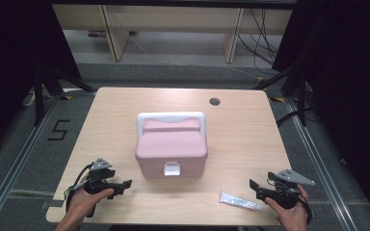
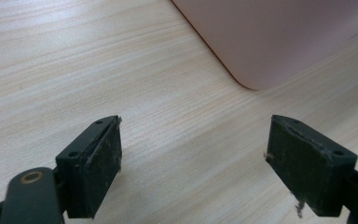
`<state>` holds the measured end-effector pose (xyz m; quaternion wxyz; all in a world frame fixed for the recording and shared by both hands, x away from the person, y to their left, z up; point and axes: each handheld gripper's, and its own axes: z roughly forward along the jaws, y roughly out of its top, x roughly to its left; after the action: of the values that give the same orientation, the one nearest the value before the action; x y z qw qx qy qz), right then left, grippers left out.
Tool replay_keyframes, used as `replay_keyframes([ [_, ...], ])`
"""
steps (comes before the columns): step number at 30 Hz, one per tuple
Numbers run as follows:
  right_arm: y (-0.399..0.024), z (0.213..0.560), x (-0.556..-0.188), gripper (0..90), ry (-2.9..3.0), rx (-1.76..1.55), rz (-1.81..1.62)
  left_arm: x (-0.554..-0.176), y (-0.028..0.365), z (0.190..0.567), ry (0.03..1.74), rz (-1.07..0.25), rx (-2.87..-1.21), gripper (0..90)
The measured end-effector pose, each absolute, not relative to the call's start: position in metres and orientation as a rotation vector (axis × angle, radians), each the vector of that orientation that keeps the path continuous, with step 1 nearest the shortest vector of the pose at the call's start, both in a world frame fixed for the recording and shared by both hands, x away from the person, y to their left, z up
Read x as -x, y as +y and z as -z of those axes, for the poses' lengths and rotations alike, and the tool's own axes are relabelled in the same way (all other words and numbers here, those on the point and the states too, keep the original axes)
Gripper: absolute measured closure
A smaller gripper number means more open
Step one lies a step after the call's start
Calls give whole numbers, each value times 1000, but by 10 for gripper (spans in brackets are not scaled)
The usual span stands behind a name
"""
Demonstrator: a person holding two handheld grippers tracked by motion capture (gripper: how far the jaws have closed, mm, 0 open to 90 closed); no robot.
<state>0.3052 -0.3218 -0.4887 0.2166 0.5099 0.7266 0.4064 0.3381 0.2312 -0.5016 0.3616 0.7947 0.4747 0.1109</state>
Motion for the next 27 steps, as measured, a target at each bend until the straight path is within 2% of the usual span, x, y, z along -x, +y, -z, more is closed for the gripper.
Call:
replay_keyframes([
  [18, -314, 480, -310, 162, 2013, -1418, -1134, -340, 234, 500, 1244, -291, -2036, 176],
  [25, -307, 476, -316, 179, 2011, -1401, -1169, -343, 234, 497, 1263, -293, -1993, 176],
  [27, -304, 473, -319, 216, 2029, -1371, -1149, -345, 236, 495, 1264, -300, -1989, 176],
])
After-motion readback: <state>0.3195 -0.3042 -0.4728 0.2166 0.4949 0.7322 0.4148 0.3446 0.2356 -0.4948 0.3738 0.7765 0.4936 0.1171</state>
